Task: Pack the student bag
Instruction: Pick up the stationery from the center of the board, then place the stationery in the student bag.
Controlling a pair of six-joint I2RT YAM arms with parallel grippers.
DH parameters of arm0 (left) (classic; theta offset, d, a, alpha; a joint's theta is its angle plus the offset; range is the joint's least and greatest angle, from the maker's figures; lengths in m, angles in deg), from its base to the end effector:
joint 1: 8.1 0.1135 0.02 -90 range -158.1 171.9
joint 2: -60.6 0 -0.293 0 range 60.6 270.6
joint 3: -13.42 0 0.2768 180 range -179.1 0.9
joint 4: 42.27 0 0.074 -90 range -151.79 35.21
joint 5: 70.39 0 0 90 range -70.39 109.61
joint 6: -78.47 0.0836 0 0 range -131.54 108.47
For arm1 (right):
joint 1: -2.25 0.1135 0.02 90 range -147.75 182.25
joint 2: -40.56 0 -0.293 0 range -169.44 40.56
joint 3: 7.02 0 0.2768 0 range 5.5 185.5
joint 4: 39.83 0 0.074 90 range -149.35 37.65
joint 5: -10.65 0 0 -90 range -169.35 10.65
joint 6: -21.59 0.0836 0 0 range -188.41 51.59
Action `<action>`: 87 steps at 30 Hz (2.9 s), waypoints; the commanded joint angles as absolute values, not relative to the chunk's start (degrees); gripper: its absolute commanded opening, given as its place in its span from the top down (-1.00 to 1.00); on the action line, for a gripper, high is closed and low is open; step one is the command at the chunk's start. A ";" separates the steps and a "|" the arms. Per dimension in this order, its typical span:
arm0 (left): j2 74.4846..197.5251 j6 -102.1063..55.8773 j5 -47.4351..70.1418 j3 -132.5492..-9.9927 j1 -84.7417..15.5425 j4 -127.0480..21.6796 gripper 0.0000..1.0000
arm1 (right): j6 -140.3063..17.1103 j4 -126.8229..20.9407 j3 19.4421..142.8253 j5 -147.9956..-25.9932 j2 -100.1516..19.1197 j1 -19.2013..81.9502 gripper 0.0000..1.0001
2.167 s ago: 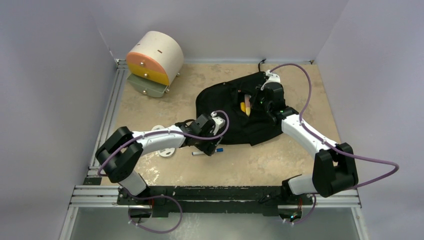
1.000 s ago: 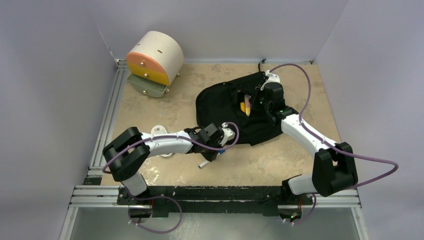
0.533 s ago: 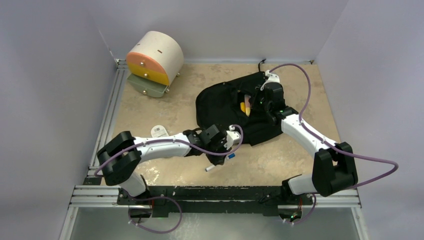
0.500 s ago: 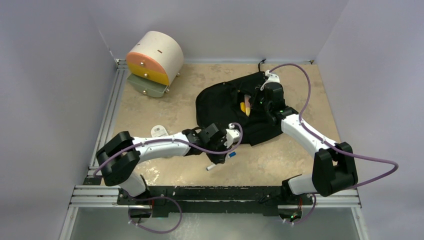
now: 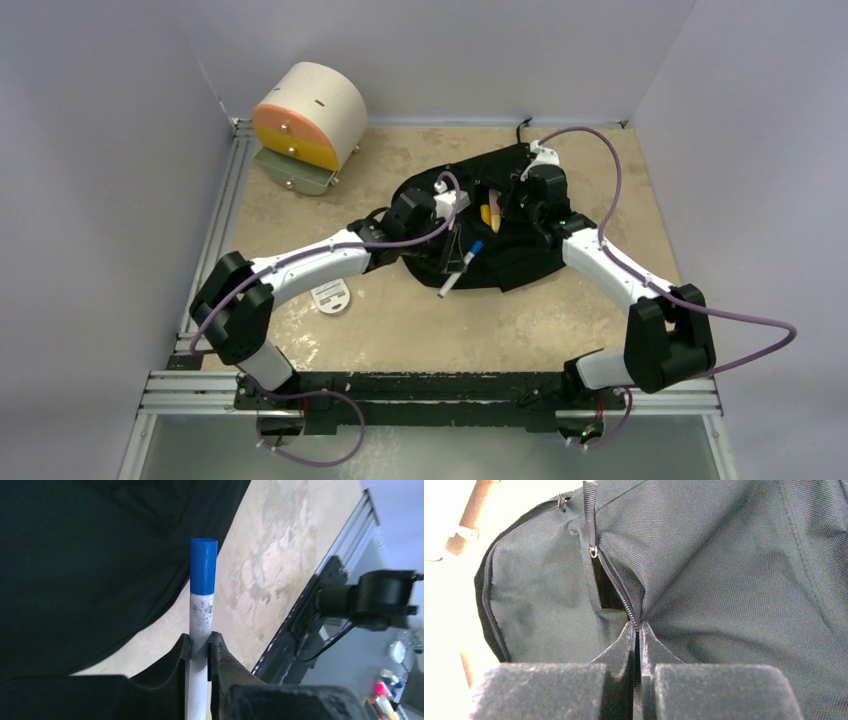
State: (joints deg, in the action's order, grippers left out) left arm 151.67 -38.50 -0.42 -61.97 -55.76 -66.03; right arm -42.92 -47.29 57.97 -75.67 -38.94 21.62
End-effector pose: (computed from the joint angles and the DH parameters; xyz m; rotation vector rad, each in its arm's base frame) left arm 0.2548 -0.3222 0.2347 0.6379 2.3620 -1.0404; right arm 0.3608 0.1212 0.2733 0.1486 1.9752 0.4511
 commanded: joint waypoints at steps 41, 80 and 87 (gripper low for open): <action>182.79 -53.91 -7.39 -101.30 -45.97 -69.08 1.00 | -41.50 -45.32 58.54 -77.85 -37.68 22.16 1.00; 193.44 -58.00 -10.66 -119.56 -44.96 -68.44 0.21 | -41.50 -44.74 60.34 -77.96 -38.99 22.14 1.00; 188.32 -55.56 -9.60 -114.51 -45.00 -67.96 0.28 | -41.61 -45.06 60.34 -77.84 -38.89 22.11 1.00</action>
